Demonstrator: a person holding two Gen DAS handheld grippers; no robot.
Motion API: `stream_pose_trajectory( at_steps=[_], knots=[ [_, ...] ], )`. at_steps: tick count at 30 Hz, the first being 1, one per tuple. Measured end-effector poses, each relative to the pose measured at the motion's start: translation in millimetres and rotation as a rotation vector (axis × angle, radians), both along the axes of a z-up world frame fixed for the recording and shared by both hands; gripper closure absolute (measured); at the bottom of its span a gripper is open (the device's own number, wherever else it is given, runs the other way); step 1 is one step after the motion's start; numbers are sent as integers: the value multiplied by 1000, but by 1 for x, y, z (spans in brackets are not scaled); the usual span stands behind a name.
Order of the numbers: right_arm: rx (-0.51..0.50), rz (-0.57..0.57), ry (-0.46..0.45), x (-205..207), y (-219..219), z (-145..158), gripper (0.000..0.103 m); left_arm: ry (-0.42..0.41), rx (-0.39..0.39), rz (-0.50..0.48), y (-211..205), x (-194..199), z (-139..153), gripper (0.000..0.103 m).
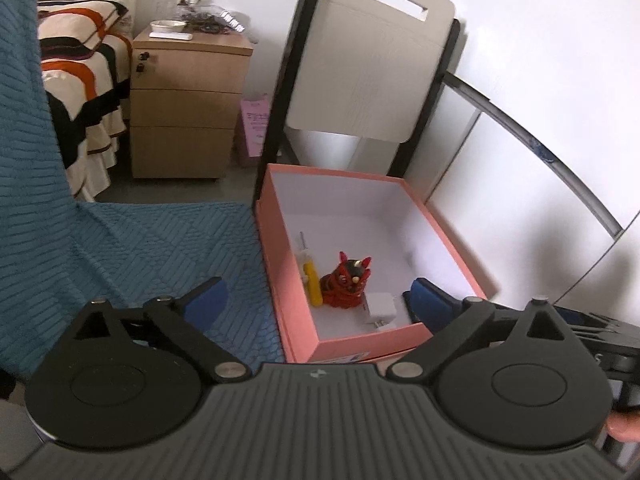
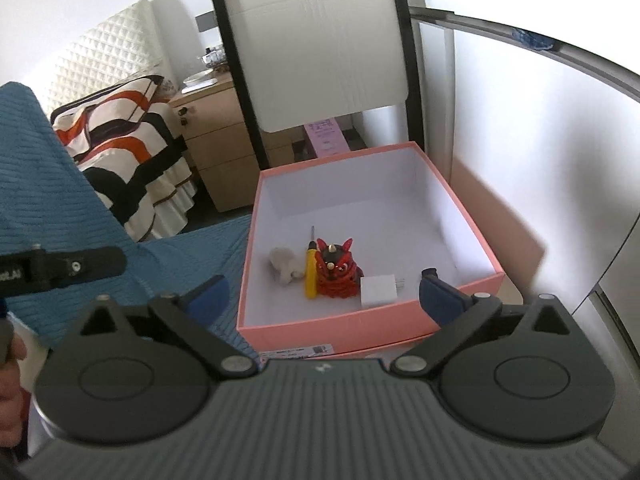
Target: Organize rigid objects
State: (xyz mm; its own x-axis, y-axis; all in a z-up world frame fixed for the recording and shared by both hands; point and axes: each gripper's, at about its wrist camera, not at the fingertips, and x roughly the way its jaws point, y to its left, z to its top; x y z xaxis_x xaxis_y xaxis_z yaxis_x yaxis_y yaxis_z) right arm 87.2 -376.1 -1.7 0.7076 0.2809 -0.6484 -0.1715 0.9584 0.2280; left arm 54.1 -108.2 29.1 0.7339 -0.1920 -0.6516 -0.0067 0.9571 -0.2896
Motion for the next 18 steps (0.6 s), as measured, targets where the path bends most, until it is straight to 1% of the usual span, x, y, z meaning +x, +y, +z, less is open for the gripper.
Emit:
stream_pose_trajectory(
  at_steps=[18],
  knots=[
    [-12,-21,-21,-34,-6,14,0,-16,-19,25,0,-31,23,0]
  ],
)
